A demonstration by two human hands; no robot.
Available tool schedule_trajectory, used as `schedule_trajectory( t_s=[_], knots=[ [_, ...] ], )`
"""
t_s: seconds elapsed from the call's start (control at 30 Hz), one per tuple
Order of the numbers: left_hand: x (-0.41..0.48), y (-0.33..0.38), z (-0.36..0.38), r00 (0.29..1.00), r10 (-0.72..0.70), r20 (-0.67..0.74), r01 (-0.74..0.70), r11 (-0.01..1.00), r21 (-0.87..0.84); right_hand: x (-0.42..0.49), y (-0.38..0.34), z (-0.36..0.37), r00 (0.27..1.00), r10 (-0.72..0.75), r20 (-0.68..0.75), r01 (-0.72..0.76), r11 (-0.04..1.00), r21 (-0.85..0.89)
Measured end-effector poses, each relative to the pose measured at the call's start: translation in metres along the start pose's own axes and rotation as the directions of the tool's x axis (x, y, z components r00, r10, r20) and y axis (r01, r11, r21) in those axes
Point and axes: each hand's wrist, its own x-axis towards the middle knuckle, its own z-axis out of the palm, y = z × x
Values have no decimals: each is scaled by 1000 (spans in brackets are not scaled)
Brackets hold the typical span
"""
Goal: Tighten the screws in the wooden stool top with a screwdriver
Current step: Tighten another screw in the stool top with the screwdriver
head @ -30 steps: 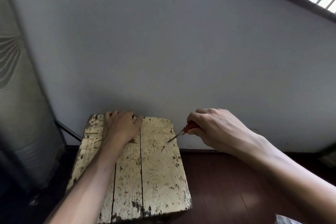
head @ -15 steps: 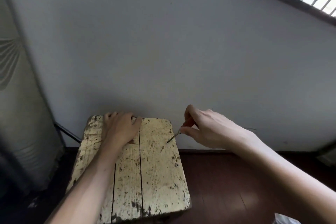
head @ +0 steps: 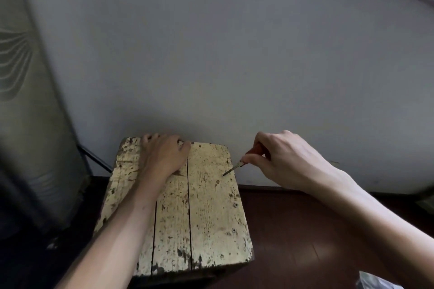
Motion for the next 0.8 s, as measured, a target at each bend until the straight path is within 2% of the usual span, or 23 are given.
schedule_trajectory(
  t_s=[0.1,0.2,0.27,0.4,0.53,0.67,0.8],
  knots=[
    [-2,1,-2,1000,7,-3,-7,1000,-11,9,-2,5,990,141,17,-142,990,7],
    [-3,1,-4,1000,8,8,-8,1000,-24,11,-5,1,983,174,57,-169,982,-80],
    [-3,0,-6,1000,3,15,-3,1000,-18,7,-4,0,988,120,96,-112,990,-86],
    [-3,1,-6,1000,1,26,0,1000,-18,-4,-3,-4,992,-78,103,73,996,55],
    [-3,1,-6,1000,5,20,-4,1000,-28,-7,0,-7,982,-189,15,189,979,-76],
    [-3,1,-7,1000,8,25,-7,1000,-18,-3,0,-8,973,-231,19,232,967,-104],
    [-2,1,-6,1000,3,31,-3,1000,-3,3,3,-5,983,-183,11,183,981,-58]
  ],
)
